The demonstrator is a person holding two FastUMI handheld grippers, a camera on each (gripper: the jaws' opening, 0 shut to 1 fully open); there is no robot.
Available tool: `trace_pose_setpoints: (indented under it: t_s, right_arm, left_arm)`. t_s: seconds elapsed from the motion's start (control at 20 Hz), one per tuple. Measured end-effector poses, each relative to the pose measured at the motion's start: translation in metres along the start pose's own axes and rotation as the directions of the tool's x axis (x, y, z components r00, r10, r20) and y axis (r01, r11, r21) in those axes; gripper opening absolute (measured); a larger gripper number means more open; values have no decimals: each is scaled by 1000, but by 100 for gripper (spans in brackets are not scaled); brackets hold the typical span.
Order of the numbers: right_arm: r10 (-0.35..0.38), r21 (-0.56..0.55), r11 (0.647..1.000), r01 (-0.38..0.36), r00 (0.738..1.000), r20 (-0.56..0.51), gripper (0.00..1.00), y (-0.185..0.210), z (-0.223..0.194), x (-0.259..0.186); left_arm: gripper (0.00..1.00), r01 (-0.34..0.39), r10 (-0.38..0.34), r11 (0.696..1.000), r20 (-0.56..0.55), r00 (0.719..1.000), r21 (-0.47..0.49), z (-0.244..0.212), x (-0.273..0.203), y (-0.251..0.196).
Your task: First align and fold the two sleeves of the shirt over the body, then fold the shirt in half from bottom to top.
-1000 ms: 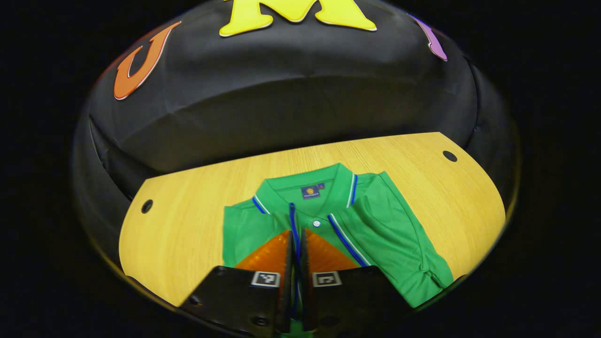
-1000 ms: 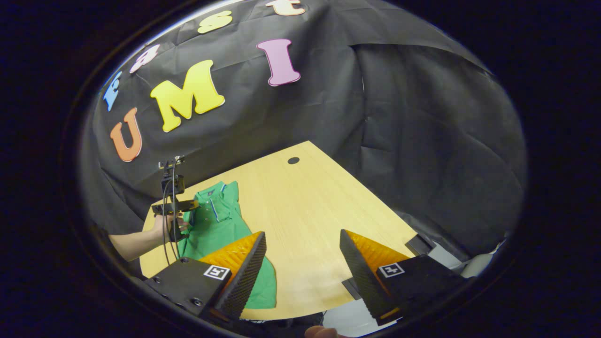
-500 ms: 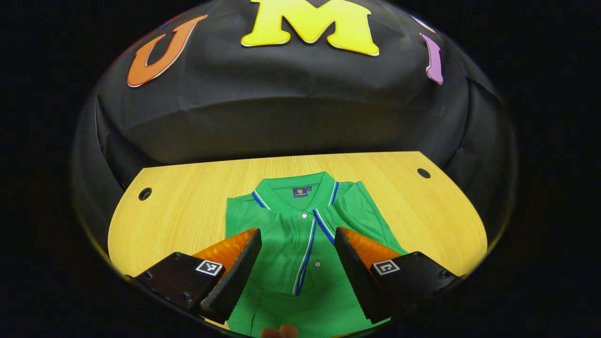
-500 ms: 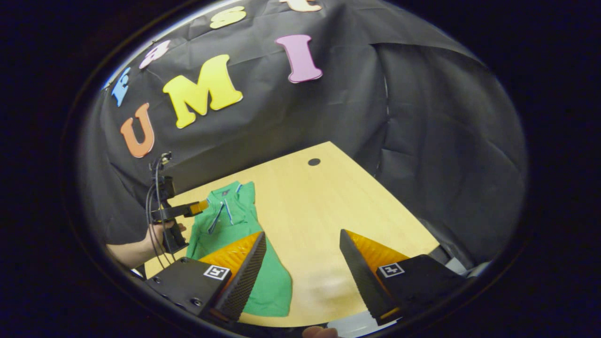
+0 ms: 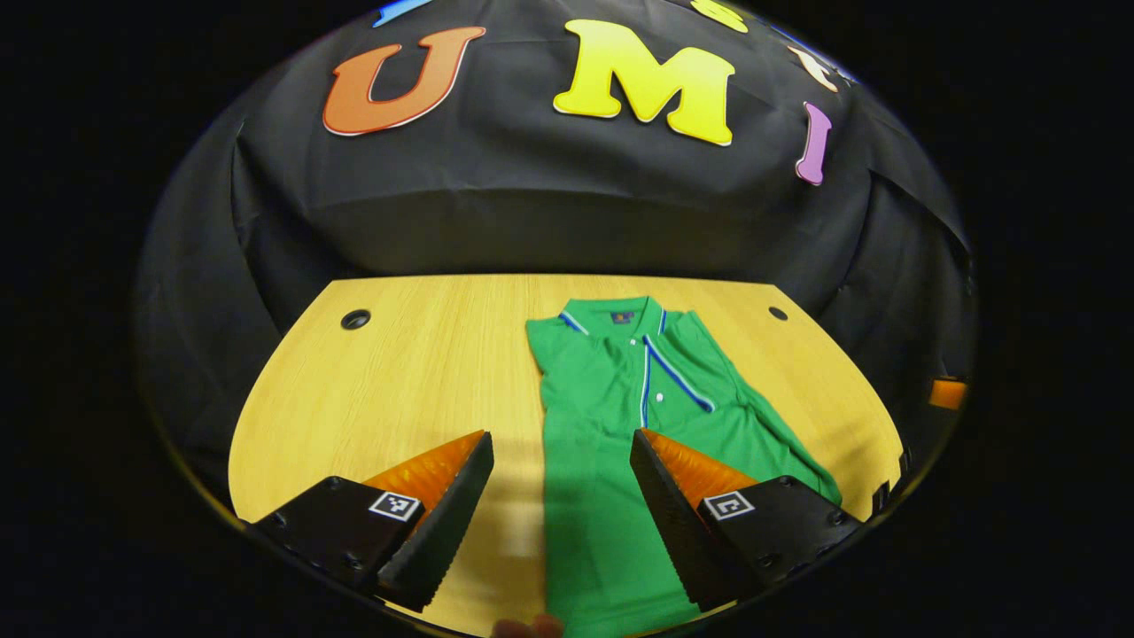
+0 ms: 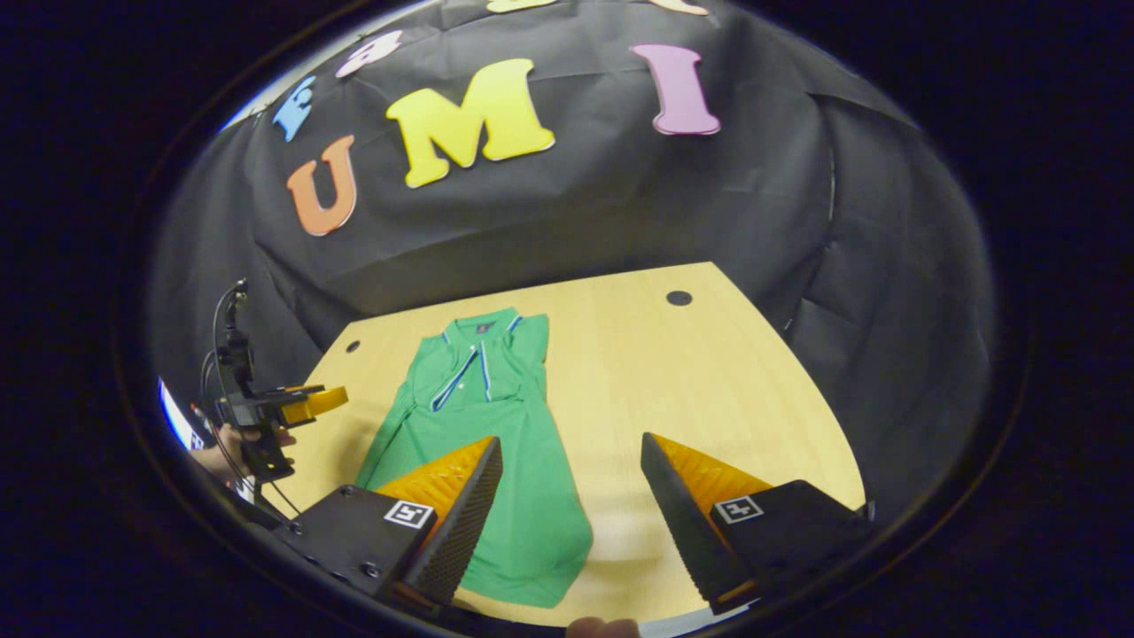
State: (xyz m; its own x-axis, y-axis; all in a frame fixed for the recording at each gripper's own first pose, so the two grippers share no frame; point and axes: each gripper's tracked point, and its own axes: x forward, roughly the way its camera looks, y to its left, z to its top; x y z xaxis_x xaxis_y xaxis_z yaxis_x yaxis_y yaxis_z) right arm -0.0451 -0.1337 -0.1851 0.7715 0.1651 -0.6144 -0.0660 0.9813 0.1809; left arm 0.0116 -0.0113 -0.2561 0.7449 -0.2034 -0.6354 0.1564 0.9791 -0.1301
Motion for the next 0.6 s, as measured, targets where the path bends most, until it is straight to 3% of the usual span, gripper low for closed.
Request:
trace_pose_setpoints:
  t_s: [0.3, 0.6]
  right_arm:
    - [34, -119, 992, -50, 990, -139, 99, 7, -57, 6]
    - [33, -270, 956, -118, 954, -297, 99, 4, -131, -10]
  left_arm:
    - [100, 99, -101, 995, -198, 975, -19, -96, -59, 4]
    - [100, 230, -227, 972, -390, 892, -41, -176, -105, -20]
